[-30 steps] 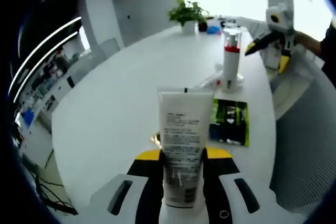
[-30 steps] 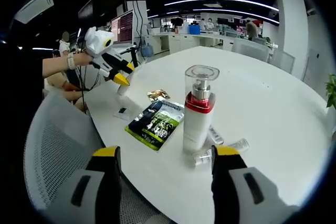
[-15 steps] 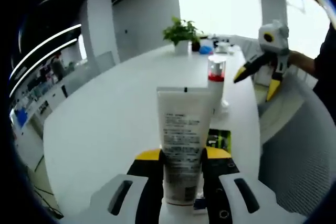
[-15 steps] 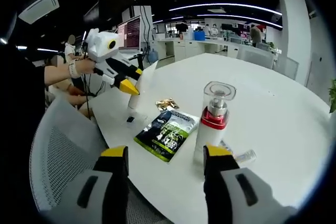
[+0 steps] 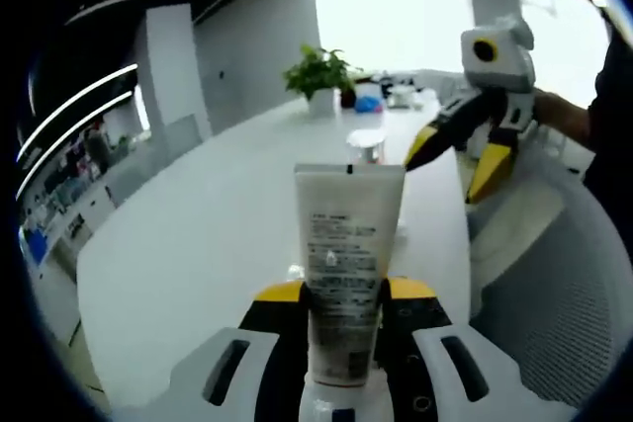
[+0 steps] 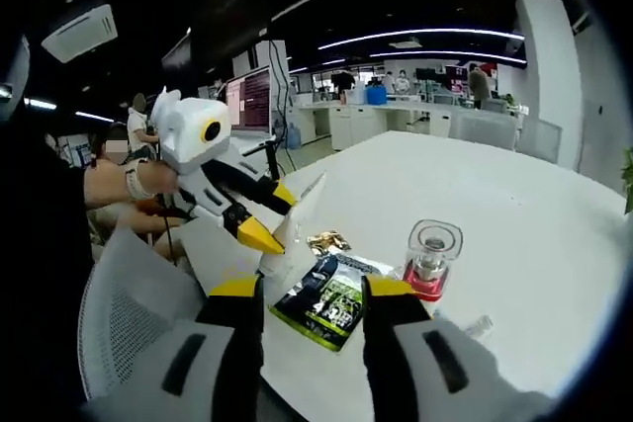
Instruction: Arrange the skincare products in the storage area until every visible bottle or jar stands upright without overlapping.
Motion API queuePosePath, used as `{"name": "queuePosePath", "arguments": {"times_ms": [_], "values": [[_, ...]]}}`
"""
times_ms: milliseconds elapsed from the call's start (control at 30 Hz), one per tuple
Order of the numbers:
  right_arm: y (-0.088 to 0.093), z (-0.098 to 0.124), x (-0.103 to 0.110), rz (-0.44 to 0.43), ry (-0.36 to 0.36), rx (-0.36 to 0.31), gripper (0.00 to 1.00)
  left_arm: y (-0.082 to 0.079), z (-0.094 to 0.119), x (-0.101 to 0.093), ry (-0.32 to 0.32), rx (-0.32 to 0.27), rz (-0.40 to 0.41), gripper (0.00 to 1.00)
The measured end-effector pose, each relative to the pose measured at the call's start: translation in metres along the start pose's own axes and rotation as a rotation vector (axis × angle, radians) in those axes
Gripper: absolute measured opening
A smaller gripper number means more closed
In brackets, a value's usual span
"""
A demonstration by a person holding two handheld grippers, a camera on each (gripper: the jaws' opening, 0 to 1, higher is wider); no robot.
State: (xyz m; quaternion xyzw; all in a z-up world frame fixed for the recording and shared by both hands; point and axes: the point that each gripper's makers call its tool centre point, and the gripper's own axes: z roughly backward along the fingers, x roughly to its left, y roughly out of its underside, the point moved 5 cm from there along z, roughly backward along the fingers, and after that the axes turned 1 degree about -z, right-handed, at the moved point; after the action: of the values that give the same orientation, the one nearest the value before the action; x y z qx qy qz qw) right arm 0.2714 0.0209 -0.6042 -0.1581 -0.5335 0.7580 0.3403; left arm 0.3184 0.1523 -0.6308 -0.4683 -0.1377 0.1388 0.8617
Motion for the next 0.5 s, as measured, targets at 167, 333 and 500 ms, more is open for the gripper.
{"name": "queuePosePath", "arguments": {"times_ms": [167, 333, 500], "values": [[-0.002, -0.007, 0.004, -0.055, -0.021, -0.023, 0.30, -0.007, -0.010, -0.016, 0.003, 0.006, -0.014, 0.24], [-0.006, -0.010, 0.001, -0.082, -0.013, -0.049, 0.24, -0.010, -0.017, -0.024, 0.001, -0.013, 0.025, 0.24], [-0.009, -0.007, -0.004, -0.110, -0.006, -0.070, 0.16, -0.010, -0.021, -0.029, 0.001, -0.023, 0.054, 0.24]]}}
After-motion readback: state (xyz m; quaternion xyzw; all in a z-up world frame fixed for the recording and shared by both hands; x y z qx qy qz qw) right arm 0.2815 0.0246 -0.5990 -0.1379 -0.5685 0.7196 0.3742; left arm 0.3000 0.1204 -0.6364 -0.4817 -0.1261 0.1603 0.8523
